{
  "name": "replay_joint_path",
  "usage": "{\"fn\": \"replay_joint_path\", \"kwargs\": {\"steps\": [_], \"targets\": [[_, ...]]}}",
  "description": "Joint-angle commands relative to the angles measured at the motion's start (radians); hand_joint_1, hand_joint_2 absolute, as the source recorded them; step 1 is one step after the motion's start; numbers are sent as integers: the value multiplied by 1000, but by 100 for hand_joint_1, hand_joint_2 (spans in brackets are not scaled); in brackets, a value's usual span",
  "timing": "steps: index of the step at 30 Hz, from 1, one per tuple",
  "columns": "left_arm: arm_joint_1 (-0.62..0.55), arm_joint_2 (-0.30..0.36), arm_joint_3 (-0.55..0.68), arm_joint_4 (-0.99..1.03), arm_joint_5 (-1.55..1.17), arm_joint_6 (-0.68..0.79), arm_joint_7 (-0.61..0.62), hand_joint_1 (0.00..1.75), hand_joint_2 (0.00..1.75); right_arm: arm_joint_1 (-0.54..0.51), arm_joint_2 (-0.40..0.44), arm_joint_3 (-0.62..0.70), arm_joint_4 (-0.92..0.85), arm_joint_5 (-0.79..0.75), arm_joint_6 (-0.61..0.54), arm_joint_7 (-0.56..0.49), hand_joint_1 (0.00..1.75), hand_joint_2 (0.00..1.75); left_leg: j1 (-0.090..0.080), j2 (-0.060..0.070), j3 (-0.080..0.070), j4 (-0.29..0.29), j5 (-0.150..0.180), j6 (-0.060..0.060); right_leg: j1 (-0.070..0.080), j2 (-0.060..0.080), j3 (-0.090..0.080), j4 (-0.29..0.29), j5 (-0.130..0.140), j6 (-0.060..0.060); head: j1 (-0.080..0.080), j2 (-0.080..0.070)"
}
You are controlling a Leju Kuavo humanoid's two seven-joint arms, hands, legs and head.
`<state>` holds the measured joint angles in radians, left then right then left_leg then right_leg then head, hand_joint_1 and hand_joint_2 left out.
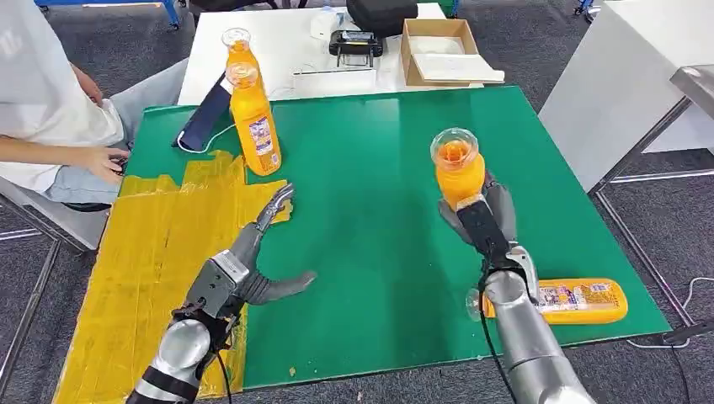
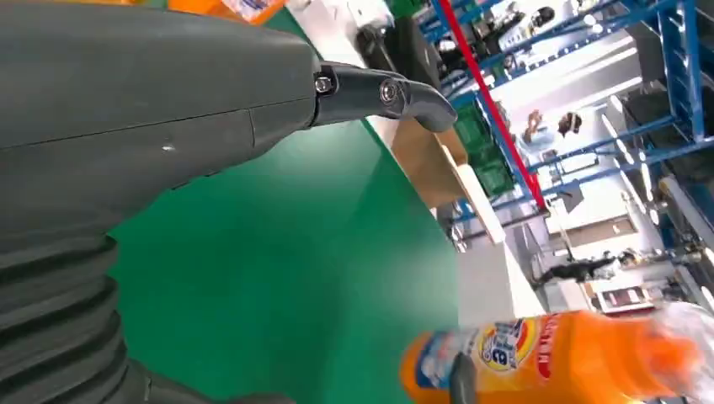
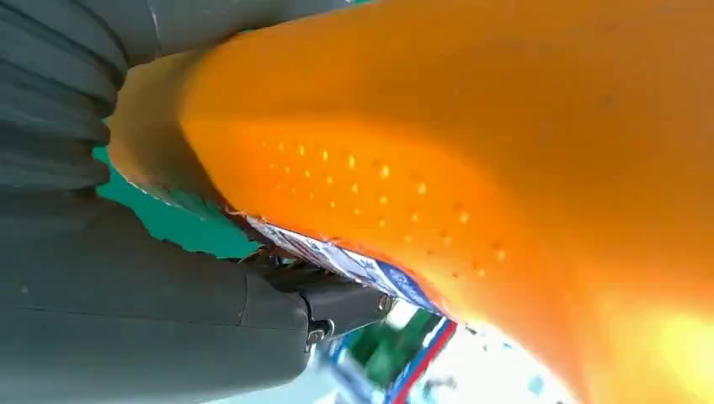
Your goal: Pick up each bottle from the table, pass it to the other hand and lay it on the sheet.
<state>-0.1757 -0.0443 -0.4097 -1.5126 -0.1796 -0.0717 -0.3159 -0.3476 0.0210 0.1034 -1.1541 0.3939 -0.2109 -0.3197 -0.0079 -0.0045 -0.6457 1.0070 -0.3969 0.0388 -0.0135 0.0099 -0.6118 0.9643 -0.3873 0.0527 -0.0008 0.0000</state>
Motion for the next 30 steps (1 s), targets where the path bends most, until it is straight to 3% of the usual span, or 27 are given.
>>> {"fn": "replay_joint_path", "kwargs": {"steps": [1, 14, 15, 28, 29, 30], "targets": [[-34, 21, -45, 43, 30, -6, 6, 0, 175, 75, 84, 84, -143, -152, 67, -19, 175, 175, 0, 1, 2, 0, -1, -2, 0, 0, 2, 0, -1, -2, -1, 0], [-35, 22, -47, 43, 32, -6, 6, 0, 175, 71, 77, 84, -141, -158, 66, -18, 175, 175, 0, 0, 3, 0, -1, -2, 0, -1, 3, 0, -1, -2, 0, 0], [-38, 22, -48, 45, 37, -7, 6, 0, 175, 73, 81, 89, -139, -210, 118, -18, 175, 175, 0, 1, 5, 1, -3, -3, 0, -1, 5, 1, -2, -2, 0, 0], [-54, 19, -55, 53, 69, 2, 11, 0, 175, 95, 134, 434, -55, -223, 261, -20, 175, 175, 1, 2, 4, 0, -1, -2, 1, 1, 3, -1, -1, -2, 0, 0], [-54, 19, -55, 53, 69, 2, 11, 0, 175, 97, 137, 443, -52, -217, 257, -17, 175, 175, 2, 3, 10, 1, -5, -5, 2, 0, 8, 1, -4, -4, 0, 0], [-56, 17, -56, 55, 69, 2, 11, 0, 175, 93, 142, 456, -36, -214, 252, -13, 175, 175, 1, 2, 4, -1, -2, -2, 1, 1, 3, -1, -1, -2, 0, 0]]}}
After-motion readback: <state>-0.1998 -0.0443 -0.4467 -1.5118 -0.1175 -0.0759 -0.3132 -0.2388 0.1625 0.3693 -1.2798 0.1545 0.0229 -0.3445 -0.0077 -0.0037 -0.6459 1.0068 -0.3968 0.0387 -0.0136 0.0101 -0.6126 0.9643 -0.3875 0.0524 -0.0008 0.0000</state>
